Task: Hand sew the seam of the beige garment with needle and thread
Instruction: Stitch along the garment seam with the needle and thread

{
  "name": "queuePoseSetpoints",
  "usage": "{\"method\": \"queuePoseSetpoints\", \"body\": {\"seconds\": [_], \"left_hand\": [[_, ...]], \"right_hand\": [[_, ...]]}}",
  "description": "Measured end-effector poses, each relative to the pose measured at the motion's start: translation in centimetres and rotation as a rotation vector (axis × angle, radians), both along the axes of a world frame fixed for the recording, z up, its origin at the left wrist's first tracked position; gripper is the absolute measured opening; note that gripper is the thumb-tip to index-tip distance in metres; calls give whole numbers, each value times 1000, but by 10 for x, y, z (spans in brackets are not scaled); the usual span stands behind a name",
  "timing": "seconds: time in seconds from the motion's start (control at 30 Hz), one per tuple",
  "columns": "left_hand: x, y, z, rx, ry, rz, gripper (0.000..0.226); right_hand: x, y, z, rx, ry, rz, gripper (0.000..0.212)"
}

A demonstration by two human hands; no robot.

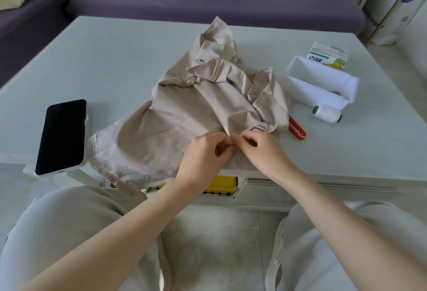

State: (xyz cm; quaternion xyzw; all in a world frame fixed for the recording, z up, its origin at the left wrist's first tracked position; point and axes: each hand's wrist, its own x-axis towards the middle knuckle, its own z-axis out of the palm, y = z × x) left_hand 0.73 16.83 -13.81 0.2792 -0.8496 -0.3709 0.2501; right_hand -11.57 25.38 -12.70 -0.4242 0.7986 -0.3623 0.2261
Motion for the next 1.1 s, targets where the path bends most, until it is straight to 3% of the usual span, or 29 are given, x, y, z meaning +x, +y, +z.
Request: {"method": "queuePoseSetpoints", "body": {"seconds": [0.13, 0.27, 0.47, 0.53, 0.7, 0.87, 1.0, 1.1], "left_hand": [[0, 2, 1, -26, -39, -9, 5], [0, 2, 2, -53, -54, -30, 7], [-1, 3, 2, -187, -80, -86, 7], [-3, 1, 4, -171, -100, -70, 19], [-4, 5, 20, -50, -105, -139, 44], [-3, 17, 27, 158, -29, -362, 8], [0, 22, 26, 41, 72, -402, 15], [5, 19, 30, 106, 115, -397, 19]], "right_hand": [[-3, 0, 3, -81, -120, 4, 14], [-2, -1, 5, -234, -115, -49, 16], [-11, 1, 20, -435, -307, -211, 18], [-11, 2, 24, -481, -305, -205, 22], [-11, 7, 26, -452, -252, -196, 20], [-16, 8, 24, -441, -203, -259, 15], [-32, 10, 13, -343, -169, -432, 18], [-48, 11, 2, -242, -146, -580, 23]]}}
